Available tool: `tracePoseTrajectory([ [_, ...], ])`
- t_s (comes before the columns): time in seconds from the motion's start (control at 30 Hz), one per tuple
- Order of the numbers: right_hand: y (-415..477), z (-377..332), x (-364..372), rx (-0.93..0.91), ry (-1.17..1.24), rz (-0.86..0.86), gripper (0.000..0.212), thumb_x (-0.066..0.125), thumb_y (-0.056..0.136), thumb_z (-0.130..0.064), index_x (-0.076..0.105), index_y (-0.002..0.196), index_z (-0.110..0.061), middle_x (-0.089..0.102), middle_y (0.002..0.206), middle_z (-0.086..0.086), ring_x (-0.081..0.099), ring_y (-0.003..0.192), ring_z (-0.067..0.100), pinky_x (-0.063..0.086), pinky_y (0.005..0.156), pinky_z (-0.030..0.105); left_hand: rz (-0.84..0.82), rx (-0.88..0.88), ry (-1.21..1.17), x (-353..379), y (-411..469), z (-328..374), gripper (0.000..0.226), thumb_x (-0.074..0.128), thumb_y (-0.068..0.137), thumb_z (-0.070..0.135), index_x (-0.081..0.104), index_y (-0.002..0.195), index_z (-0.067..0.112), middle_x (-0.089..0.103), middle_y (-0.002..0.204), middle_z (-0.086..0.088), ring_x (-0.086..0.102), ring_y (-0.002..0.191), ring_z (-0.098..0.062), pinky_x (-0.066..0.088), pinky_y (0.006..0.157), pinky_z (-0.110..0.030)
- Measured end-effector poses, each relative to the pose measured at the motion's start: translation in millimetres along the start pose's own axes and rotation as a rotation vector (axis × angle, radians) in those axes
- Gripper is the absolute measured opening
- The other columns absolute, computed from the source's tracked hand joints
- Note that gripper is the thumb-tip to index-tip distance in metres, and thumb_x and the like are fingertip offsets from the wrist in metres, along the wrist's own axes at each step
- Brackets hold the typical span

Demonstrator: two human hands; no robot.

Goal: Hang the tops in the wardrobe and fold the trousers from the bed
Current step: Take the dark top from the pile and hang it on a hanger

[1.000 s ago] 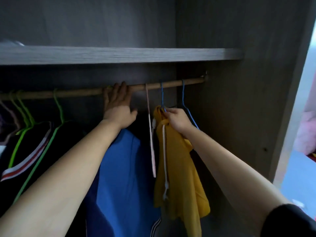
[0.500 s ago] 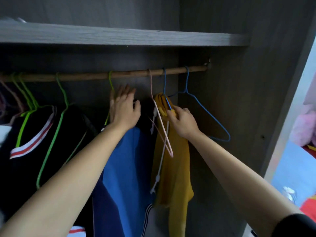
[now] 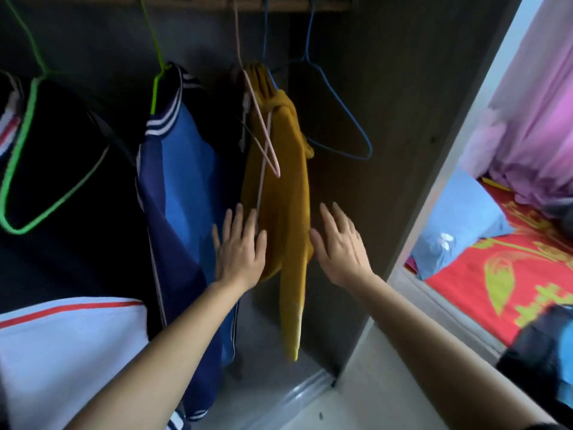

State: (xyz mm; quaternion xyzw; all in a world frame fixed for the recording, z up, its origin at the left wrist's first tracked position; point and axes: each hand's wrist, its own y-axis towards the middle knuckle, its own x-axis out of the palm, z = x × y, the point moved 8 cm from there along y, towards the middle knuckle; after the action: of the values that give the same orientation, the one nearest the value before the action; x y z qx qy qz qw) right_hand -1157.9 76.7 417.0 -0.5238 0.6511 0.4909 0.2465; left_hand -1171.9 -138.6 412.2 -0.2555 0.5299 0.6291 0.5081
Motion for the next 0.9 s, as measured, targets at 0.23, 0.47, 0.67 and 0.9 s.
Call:
tracePoseTrajectory([
  [0.23, -133, 123, -26, 0.157, -0.283, 0.023, 0.064, 0.022, 0.102, -0.059, 0.012, 0.158, -0.028, 0.004, 0.166, 0.009, 0.0, 0.153, 0.029, 0.011, 0.122, 0.049, -0.081, 0.082, 0.006, 53, -67, 83, 0.064, 0.017, 0.1, 0.054, 0.028, 0.153, 0.02, 0.018, 0.162, -0.008, 0.012, 0.15, -0.028, 0.009, 0.119, -0.058],
  [0.47, -268, 268, -164, 0.478, -0.35, 0.173, 0.079, 0.054, 0.095, -0.044, 0.016, 0.158, -0.016, 0.003, 0.164, 0.018, 0.006, 0.152, 0.035, 0.012, 0.122, 0.049, -0.088, 0.326, -0.152, 93, -108, 298, 0.061, 0.027, 0.097, 0.048, 0.039, 0.149, 0.018, 0.03, 0.158, -0.01, 0.023, 0.147, -0.03, 0.015, 0.115, -0.059],
  [0.67, -424, 388, -271, 0.744, -0.395, 0.244, 0.087, 0.061, 0.091, -0.044, 0.015, 0.158, -0.014, 0.002, 0.164, 0.018, 0.01, 0.15, 0.038, 0.016, 0.121, 0.052, -0.258, 0.548, -0.275, 150, -203, 508, 0.063, 0.031, 0.095, 0.046, 0.026, 0.154, 0.025, 0.012, 0.163, -0.005, 0.007, 0.151, -0.026, 0.004, 0.118, -0.055],
  [0.9, -542, 488, -317, 0.989, -0.369, 0.233, 0.092, 0.059, 0.091, -0.048, 0.003, 0.158, -0.021, -0.01, 0.164, 0.016, -0.001, 0.152, 0.035, 0.01, 0.122, 0.052, -0.463, 0.729, -0.204, 214, -283, 641, 0.069, 0.019, 0.093, 0.056, 0.007, 0.156, 0.031, -0.007, 0.164, -0.004, -0.009, 0.15, -0.022, -0.003, 0.119, -0.051],
])
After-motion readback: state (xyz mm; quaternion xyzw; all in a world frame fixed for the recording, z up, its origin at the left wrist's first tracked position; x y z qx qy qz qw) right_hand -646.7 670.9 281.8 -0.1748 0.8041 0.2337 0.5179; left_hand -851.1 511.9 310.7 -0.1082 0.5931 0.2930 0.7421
